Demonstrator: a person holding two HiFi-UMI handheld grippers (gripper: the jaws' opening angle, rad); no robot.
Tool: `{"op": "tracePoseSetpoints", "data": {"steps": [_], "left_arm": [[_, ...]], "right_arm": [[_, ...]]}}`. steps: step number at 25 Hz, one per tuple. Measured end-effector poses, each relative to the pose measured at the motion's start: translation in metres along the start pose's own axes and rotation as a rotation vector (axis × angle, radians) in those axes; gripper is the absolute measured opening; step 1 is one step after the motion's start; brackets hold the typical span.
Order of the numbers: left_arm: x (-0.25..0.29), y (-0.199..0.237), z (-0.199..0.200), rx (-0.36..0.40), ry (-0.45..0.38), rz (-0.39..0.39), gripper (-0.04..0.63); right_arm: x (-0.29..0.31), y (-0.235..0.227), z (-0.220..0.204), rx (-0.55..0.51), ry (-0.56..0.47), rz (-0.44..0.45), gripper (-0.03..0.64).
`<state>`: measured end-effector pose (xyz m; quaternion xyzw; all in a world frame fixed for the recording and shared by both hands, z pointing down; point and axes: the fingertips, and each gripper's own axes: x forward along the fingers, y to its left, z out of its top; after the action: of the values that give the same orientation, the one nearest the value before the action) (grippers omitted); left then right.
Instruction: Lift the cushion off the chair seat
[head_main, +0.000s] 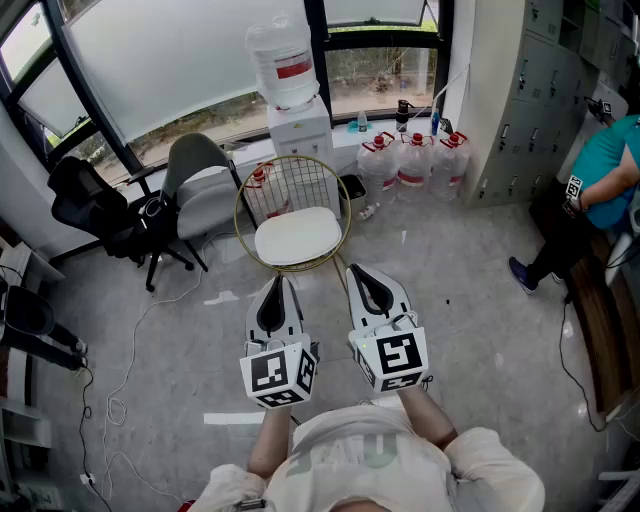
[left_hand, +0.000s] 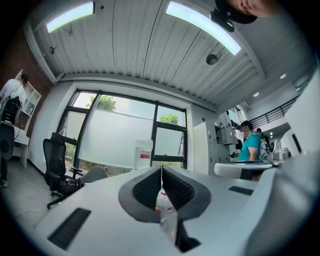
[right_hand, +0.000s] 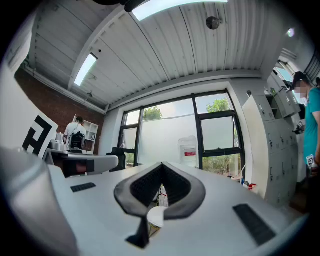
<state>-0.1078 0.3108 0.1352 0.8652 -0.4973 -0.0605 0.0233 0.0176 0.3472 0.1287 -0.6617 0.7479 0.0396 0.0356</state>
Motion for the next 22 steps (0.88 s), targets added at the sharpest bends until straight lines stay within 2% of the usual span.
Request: {"op": "tracePoseSetpoints", "data": {"steps": [9,13,17,22], "left_arm": [[0.002,0.002,0.009,0.006,-0.027,0.015,0.018],[0.002,0.000,0.008,0.008,-0.029,0.026,0.018],[0.003,-0.005,0.000,0.017,-0.005,0.033,0.018],[0.003,-0.008,-0.011,0.032,0.031,0.044,0.018]], "right_arm": [[0.001,-0.003,0.005,0.004,-0.017,0.017,0.017],[-0.001,-0.013,0.007,0.078,-0.054,0.023,0.017],[-0.001,-0.017,0.002,0.092,-0.081,0.063,0.017],[-0.005,-0.029,-0.012,0.167,-0.059,0.044,0.017]]}}
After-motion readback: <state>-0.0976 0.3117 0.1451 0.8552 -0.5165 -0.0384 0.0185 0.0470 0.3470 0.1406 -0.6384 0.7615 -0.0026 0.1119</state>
